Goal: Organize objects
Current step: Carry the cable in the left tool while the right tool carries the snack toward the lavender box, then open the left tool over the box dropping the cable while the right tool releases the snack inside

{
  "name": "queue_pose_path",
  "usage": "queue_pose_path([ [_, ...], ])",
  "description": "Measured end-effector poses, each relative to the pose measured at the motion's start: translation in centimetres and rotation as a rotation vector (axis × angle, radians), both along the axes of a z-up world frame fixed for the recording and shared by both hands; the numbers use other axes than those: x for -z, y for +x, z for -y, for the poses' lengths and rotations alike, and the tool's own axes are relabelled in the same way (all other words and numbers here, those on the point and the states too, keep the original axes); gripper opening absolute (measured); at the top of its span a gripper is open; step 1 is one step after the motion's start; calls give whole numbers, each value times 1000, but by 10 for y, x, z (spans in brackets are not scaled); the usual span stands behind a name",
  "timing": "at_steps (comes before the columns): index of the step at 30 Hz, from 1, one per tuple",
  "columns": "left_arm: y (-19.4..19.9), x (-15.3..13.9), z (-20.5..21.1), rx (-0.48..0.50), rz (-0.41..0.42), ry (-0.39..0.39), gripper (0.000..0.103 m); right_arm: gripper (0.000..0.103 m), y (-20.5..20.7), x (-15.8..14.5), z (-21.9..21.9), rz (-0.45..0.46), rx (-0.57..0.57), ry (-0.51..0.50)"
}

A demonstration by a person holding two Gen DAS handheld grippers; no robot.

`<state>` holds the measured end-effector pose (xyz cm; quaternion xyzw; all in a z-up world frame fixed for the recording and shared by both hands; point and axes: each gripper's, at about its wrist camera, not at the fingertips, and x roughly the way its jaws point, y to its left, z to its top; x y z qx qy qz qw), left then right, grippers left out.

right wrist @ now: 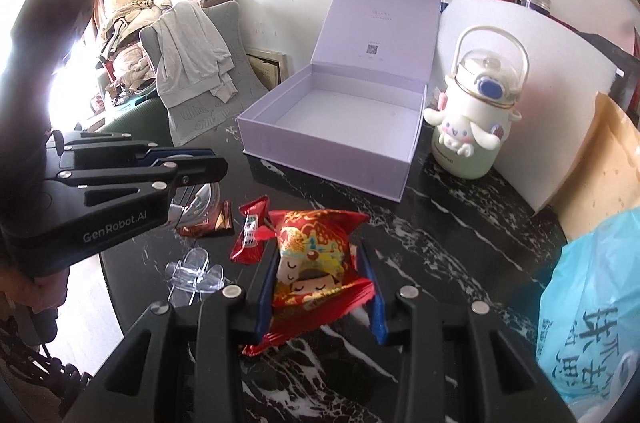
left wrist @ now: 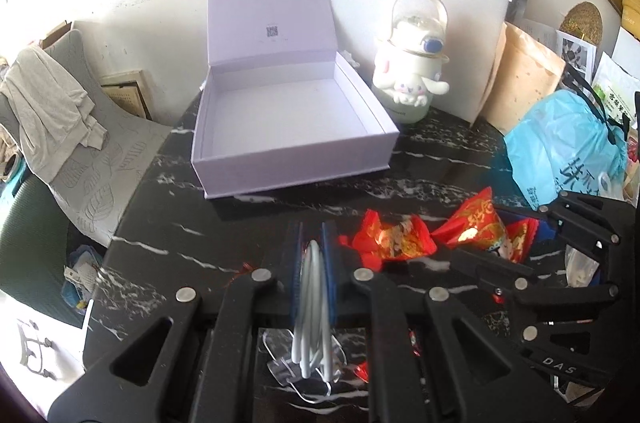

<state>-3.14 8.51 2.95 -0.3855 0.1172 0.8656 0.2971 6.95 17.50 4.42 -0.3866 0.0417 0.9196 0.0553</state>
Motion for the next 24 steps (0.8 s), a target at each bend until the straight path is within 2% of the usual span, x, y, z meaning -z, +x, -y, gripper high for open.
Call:
queue_pose_path([
  [15, -48, -19, -21, 7, -20, -12, 10, 38, -43, -25, -15, -42, -24, 17],
  [24, -80, -20, -36, 16, -26, -24, 10, 38, -79, -24, -30, -23, -29, 6],
])
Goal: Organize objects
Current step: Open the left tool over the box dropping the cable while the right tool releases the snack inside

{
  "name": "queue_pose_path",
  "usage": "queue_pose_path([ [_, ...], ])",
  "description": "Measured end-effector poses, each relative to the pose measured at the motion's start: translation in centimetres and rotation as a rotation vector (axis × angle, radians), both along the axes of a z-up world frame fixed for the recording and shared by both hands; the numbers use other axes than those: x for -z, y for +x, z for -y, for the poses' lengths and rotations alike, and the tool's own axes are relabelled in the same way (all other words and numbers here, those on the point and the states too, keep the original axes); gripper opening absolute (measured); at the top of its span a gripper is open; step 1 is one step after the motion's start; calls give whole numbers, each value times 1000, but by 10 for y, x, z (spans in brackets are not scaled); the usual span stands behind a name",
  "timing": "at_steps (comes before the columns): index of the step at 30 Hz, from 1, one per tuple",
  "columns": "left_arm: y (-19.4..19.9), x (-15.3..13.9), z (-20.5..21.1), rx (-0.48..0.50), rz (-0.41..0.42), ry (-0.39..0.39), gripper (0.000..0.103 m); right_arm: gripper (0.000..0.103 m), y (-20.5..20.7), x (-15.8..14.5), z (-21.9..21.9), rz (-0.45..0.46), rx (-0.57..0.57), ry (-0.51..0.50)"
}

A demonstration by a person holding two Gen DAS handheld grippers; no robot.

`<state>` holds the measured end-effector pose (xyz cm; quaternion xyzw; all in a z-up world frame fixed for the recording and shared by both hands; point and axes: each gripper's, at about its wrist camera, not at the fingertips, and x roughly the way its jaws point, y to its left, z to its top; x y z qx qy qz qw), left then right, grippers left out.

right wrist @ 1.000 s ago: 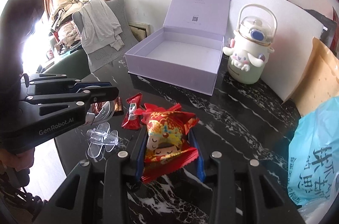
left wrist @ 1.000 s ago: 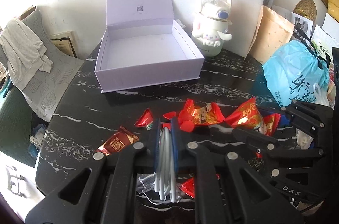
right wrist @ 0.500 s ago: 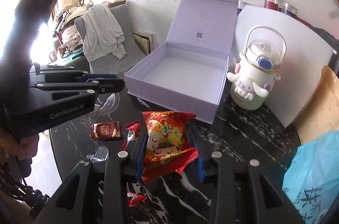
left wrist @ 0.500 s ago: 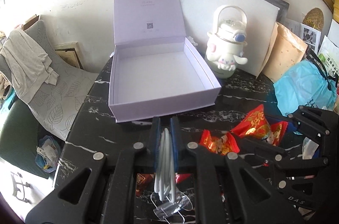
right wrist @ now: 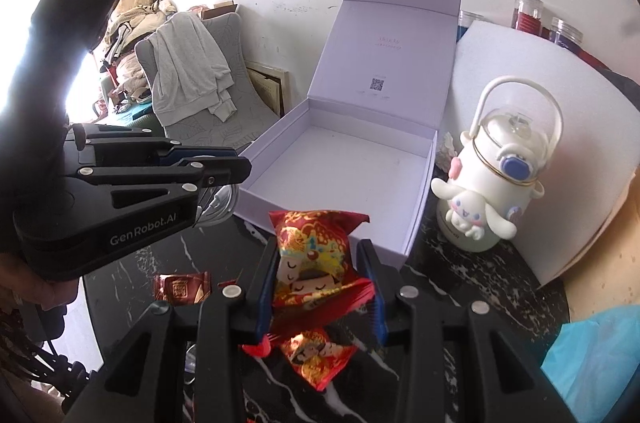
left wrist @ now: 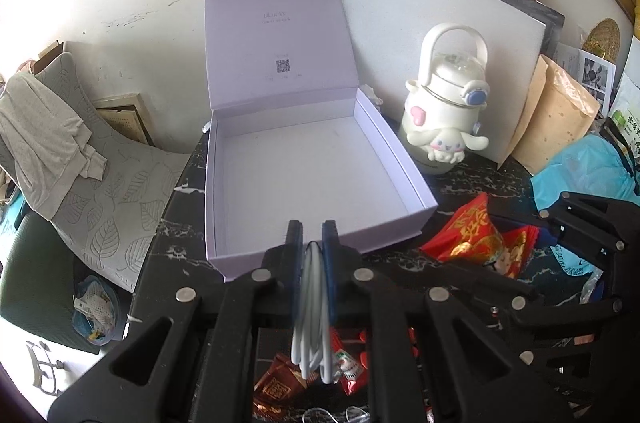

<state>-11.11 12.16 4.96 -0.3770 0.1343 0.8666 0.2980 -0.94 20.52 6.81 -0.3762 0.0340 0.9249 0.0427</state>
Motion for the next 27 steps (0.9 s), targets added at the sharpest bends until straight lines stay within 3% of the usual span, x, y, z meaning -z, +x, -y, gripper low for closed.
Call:
queue_pose_path([
  [27, -123, 19, -40, 7, 32, -39, 10, 38, -126, 15, -55, 20, 30, 54],
])
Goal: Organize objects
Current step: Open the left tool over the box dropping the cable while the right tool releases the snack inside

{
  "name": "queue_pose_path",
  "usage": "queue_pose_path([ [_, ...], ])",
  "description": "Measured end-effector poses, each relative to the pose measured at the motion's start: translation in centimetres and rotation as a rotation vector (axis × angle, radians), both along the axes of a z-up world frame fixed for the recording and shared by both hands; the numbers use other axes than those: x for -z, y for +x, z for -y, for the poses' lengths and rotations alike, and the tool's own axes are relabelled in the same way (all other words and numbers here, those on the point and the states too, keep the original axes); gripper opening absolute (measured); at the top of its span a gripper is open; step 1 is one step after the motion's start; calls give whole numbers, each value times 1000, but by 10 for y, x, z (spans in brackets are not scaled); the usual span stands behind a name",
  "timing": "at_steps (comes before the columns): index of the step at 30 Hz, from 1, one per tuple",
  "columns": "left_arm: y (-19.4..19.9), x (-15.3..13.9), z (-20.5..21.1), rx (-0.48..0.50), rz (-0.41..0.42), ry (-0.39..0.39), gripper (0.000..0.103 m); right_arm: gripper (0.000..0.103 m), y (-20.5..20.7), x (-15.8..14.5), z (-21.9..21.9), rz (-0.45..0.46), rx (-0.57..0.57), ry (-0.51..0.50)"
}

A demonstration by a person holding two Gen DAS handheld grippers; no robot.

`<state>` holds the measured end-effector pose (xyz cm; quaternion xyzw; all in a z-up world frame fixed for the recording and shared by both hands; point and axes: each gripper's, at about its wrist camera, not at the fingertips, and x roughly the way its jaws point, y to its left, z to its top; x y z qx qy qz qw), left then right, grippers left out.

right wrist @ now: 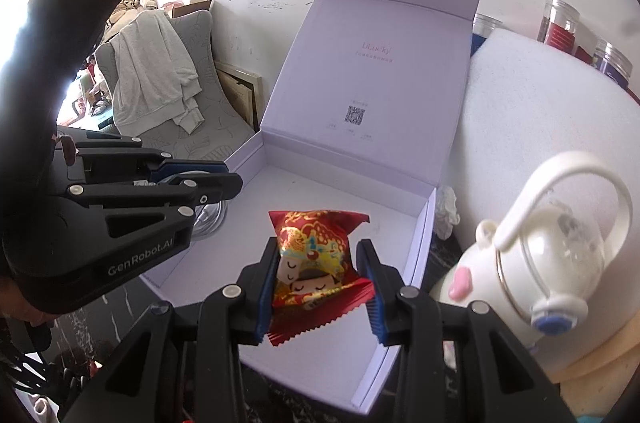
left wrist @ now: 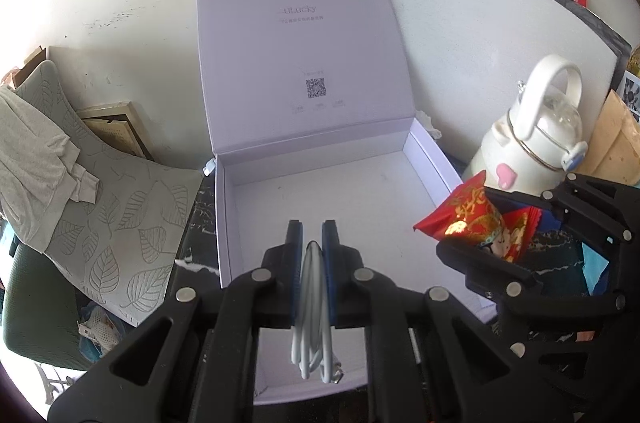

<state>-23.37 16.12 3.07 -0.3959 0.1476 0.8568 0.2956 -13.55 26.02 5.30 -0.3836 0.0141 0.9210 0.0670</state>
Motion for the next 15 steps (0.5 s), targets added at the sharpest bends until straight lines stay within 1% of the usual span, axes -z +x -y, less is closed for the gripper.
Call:
queue_pose_path([
  [7, -22, -3, -11, 3, -29, -11, 10, 38, -29, -2, -16, 10, 19, 14],
  [10, -33, -3, -14, -3, -35, -16, 10, 38, -40, 3, -21, 19, 34, 21],
  [15, -48, 6, -21, -3, -28, -27, 10, 38, -58, 16, -30, 64, 54, 33],
])
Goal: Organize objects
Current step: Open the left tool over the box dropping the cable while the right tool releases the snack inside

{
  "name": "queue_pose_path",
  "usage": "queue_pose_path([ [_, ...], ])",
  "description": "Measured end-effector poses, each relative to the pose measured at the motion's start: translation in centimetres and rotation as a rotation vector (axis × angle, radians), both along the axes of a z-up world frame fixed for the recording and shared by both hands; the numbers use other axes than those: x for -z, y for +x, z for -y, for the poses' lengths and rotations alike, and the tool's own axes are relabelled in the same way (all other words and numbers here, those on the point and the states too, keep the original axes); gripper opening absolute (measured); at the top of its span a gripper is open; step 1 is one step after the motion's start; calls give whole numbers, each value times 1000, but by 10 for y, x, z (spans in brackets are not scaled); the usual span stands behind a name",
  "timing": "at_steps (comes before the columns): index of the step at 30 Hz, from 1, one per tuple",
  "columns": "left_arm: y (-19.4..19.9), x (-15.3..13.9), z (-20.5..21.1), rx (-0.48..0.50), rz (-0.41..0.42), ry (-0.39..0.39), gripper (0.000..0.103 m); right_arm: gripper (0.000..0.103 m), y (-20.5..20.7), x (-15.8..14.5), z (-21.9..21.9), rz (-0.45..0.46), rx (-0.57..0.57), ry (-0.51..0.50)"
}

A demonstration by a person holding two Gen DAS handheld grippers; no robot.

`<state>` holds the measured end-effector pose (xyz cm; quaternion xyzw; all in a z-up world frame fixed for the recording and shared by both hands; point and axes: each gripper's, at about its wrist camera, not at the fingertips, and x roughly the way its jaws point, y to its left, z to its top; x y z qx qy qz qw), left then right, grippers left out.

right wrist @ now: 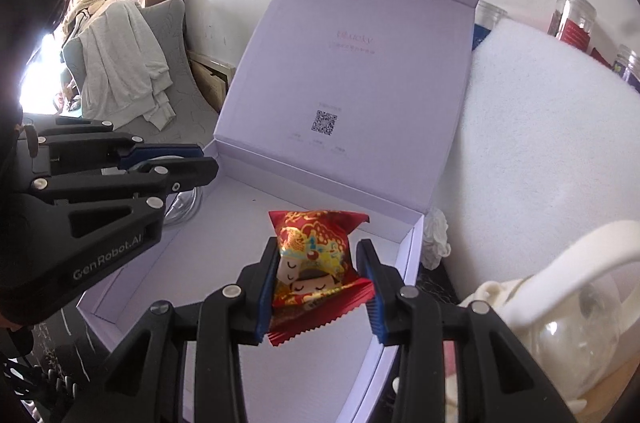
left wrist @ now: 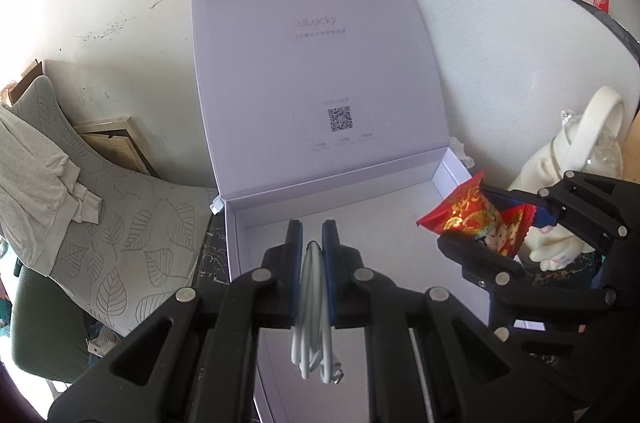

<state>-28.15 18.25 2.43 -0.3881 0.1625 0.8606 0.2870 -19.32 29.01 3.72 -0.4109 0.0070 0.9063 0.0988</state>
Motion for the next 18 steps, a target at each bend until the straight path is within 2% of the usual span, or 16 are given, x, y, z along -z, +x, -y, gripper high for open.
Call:
queue_pose_path([
  [10, -24, 20, -9, 6, 32, -5, 10, 38, -20, 25, -9, 68, 12, 25],
  [18, -32, 27, -20, 33, 49, 8, 10, 38, -24, 31, -17, 95, 31, 9],
])
